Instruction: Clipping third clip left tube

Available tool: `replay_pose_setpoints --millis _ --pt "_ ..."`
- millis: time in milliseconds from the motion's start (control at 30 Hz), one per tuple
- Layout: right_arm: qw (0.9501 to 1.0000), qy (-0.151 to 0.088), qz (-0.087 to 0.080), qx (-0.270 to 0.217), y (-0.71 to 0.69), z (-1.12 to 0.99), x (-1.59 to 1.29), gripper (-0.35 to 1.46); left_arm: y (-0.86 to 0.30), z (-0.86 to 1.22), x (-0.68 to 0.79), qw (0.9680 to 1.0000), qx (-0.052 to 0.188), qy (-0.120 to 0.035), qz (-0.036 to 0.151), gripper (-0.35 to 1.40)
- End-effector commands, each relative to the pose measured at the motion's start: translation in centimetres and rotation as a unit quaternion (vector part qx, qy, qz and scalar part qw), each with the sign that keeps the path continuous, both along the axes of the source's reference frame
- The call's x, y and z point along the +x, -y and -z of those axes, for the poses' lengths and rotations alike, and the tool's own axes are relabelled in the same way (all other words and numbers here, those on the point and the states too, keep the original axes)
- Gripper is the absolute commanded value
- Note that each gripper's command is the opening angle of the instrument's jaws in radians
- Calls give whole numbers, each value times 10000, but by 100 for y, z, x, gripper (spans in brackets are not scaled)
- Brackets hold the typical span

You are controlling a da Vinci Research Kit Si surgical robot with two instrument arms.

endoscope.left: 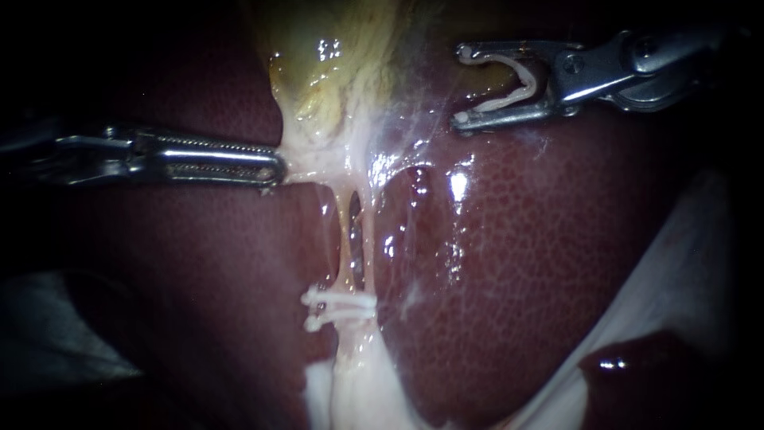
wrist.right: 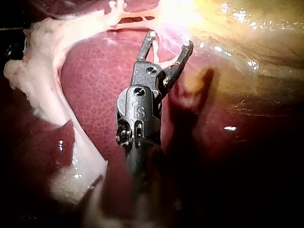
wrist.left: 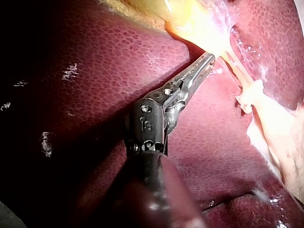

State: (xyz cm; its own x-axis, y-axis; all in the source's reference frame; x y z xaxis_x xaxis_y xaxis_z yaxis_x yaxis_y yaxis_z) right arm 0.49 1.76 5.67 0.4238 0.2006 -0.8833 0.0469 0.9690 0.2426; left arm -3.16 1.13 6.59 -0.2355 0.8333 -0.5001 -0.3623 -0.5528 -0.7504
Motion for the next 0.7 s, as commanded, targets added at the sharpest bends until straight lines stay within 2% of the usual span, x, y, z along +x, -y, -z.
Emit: replay_pose_setpoints --millis 33,167,233,367,533,700 --pt "10000 2 0 1 0 0 0 50 -2 4 2 10000 7 4 -4 -35" --pt "10000 1 2 1 0 0 -1 50 -13 26 18 10000 56 -6 -1 -35" --pt "10000 -10 12 7 0 0 -1 50 -20 42 29 9999 81 15 107 -35" --pt "10000 -31 32 19 1 0 -1 50 -30 63 44 9998 6 55 195 -35" --pt "9993 -179 123 295 10 2 6 50 -28 65 43 9998 -32 49 212 -35" --pt "9943 -313 177 1006 37 2 32 49 -27 65 42 9997 -36 46 216 -35"
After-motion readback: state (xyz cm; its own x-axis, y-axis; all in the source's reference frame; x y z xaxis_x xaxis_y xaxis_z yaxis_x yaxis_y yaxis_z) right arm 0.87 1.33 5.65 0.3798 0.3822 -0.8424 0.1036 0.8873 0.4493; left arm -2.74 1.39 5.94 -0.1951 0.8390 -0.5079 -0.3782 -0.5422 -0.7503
